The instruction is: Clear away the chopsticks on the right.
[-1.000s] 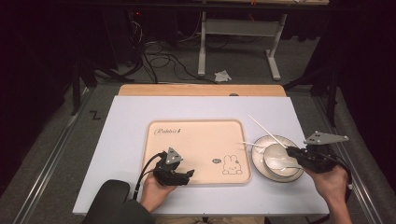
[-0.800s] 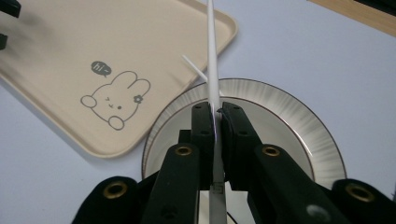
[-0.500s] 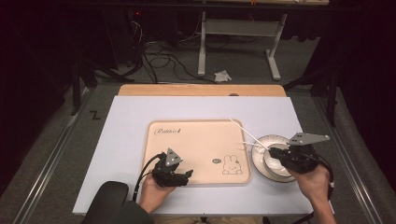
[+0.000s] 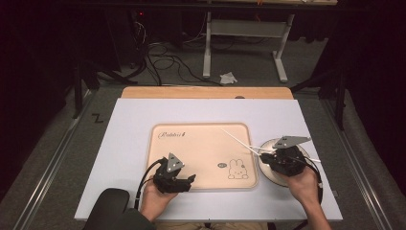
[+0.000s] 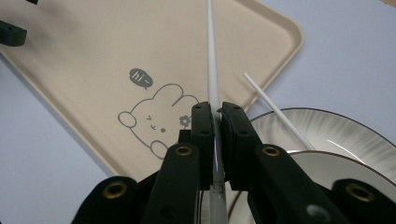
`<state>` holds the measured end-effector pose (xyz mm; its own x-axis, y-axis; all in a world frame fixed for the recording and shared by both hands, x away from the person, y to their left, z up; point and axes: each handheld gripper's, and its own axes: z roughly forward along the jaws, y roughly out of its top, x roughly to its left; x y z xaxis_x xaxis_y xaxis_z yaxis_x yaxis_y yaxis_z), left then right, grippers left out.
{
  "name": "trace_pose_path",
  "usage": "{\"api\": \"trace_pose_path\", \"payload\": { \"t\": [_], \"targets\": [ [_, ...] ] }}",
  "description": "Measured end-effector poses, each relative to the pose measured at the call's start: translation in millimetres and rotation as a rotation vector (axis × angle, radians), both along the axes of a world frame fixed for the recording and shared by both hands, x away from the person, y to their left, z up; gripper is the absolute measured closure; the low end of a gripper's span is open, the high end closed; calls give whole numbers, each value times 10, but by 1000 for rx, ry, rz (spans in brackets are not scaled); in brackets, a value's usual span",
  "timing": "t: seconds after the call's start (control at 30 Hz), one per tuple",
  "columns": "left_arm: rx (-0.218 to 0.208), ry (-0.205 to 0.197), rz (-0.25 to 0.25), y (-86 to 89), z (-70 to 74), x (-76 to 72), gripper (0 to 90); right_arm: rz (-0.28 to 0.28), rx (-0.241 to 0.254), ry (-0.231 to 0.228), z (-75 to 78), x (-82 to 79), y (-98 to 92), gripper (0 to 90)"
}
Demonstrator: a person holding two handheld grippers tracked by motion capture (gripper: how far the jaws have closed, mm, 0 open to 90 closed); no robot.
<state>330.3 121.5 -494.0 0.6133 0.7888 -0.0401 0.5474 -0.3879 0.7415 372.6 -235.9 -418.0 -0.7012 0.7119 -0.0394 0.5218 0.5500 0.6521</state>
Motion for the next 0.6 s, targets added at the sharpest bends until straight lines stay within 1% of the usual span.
{"api": "trace_pose_path", "payload": {
  "t": [0.03, 0.1, 0.13, 0.27, 0.33, 0.4, 0.43, 0.47, 0.5, 0.53, 0.57, 0.6],
  "targets": [
    [0, 1, 4, 16, 4, -9, 307, 4, -8, -6, -22, 15, 44, 857],
    [-4, 1, 10, 24, 5, -14, 307, 8, -8, -1, -33, 20, 69, 857],
    [-3, 0, 16, 42, 8, -23, 307, 10, -21, 8, -54, 34, 126, 857],
    [-8, 0, 24, 64, 9, -36, 307, 10, -44, 20, -108, 72, 206, 857],
    [-5, -1, 33, 85, 10, -54, 307, 9, -75, 30, -158, 103, 279, 857],
    [-6, -1, 36, 93, 11, -60, 307, 3, -92, 36, -189, 122, 329, 857],
    [-6, -1, 39, 100, 11, -65, 307, 3, -92, 36, -189, 122, 329, 857],
    [-7, -1, 43, 107, 11, -69, 307, 5, -116, 45, -221, 146, 377, 857],
    [-8, 0, 46, 115, 11, -74, 307, 5, -116, 45, -221, 146, 377, 857],
    [-10, -1, 49, 121, 9, -77, 307, -3, -139, 55, -257, 170, 424, 856],
    [-7, 0, 52, 127, 8, -81, 307, -3, -139, 55, -257, 170, 424, 856],
    [-10, 2, 57, 138, 5, -88, 307, -8, -154, 68, -292, 192, 469, 856]
  ]
}}
